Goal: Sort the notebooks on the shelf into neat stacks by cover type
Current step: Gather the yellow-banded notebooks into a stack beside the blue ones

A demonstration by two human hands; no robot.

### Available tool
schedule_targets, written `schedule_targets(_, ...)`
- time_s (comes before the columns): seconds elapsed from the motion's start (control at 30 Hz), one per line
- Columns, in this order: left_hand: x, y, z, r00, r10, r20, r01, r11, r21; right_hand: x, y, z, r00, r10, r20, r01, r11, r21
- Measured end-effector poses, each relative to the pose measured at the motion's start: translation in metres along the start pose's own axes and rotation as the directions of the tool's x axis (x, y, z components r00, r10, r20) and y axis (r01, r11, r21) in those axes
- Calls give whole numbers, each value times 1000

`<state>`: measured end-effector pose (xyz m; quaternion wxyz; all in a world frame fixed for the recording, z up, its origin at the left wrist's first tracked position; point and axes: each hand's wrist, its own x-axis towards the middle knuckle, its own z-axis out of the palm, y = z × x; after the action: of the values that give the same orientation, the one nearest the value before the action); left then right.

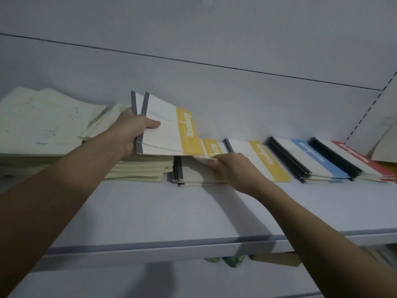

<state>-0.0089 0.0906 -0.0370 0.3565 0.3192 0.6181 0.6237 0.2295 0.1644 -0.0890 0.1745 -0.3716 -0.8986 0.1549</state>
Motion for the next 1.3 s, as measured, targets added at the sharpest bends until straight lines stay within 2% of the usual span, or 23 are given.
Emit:
schedule_targets(0.1,-12,3,-2,1000,16,-13,-16,999,-51,4,20,-8,971,129,-202,-69,957,281)
schedule_targets(0.17,-22,3,0,997,70,-19,-70,997,-35,10,34,-20,911,210,-354,-34,896,443)
schedule_targets(0.23,-31,0,11,996,83,-12,-83,996,-7,14,39,-33,844,246,-477,23,872,489)
schedule_targets(0.3,-38,-7,32,998,69,4,-69,998,8,9,36,-46,829,177,-530,91,892,442)
schedule_targets(0.4,-46,-15,83,1000,14,-10,-15,999,-44,-12,29,-56,885,-53,-463,203,939,279)
schedule_targets(0.47,-51,-19,117,998,-68,3,67,982,-178,-30,30,-56,918,-229,-322,280,952,122)
schedule_targets(0.53,-54,-27,145,993,-113,45,121,963,-241,-45,44,-56,936,-327,-129,335,941,52)
schedule_targets(0.6,-61,-40,168,992,-117,55,125,980,-157,-59,67,-59,951,-309,22,298,931,212)
schedule_targets(0.63,-63,-47,179,994,-106,38,109,990,-93,-65,81,-60,965,-259,43,234,921,312)
schedule_targets(0.7,-66,-58,198,996,-86,9,87,996,-32,-73,109,-60,989,-116,-89,138,943,304)
schedule_targets(0.77,-68,-61,216,996,-84,3,84,995,-47,-75,134,-60,975,37,-217,40,940,340)
schedule_targets(0.9,-64,-62,244,996,-51,-71,52,998,20,-59,165,-46,965,259,-35,-171,727,665)
schedule_targets(0.97,-50,-53,252,991,-56,-123,67,994,83,-45,173,-44,938,333,-98,-150,644,750)
schedule_targets(1.03,-32,-44,256,980,-81,-183,109,983,145,-31,176,-45,912,357,-203,-99,671,735)
schedule_targets(1.13,-21,-57,266,968,1,-252,87,937,338,-18,182,-43,913,288,-291,-73,813,577)
schedule_targets(1.23,-29,-100,272,976,140,-166,-9,789,614,-21,185,-26,940,198,-278,-43,878,476)
schedule_targets(1.3,-27,-119,271,969,212,-129,-68,728,682,-22,184,-21,942,138,-306,16,891,453)
